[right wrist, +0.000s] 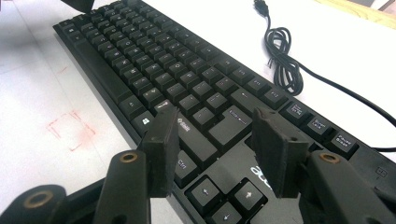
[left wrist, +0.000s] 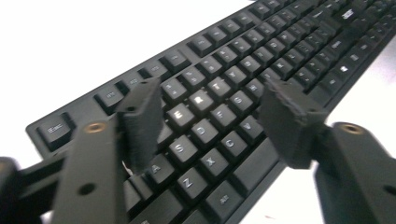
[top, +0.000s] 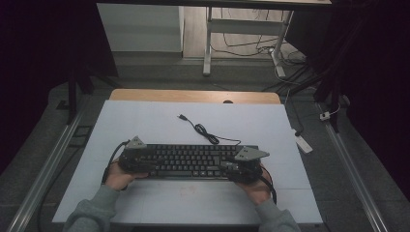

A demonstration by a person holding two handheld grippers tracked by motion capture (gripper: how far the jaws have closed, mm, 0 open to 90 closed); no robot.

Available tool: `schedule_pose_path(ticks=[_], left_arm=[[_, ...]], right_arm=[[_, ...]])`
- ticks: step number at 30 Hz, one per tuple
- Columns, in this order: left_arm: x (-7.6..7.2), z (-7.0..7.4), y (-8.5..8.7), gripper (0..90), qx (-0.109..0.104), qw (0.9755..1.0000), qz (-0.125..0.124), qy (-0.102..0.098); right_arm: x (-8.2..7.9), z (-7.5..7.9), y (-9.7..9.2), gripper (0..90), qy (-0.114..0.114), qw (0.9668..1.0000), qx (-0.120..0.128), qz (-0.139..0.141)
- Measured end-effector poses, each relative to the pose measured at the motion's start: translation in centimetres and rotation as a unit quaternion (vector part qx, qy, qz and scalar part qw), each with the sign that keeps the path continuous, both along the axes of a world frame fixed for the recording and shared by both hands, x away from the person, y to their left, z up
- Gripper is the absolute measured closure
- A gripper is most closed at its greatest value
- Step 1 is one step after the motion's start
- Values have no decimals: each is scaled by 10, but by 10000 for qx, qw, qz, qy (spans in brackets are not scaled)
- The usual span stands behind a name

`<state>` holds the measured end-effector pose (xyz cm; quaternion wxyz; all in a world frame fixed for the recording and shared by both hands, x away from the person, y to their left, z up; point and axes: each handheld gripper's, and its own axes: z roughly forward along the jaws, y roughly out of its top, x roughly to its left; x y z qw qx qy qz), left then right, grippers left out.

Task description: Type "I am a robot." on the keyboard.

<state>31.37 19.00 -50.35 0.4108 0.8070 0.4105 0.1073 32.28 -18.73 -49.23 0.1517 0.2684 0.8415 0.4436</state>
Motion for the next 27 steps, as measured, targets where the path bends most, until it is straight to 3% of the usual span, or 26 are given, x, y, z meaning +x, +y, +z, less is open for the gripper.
schedule_pose_path(ticks=[6, 11, 16, 27], left_arm=[[-1, 1, -10, 653, 7, 9997, -259, -18], [-1, 0, -21, 889, 79, 9984, -561, 61], [0, -3, -34, 892, 216, 9971, -722, 102], [3, -10, -45, 891, 385, 9961, -776, 160]], right_arm=[[1, -1, -1, 516, 22, 10000, -54, -15], [1, -2, -1, 516, 23, 10000, -63, -34], [1, -1, -2, 516, 11, 10000, -56, -34], [2, -1, -3, 515, 29, 9999, -93, -71]])
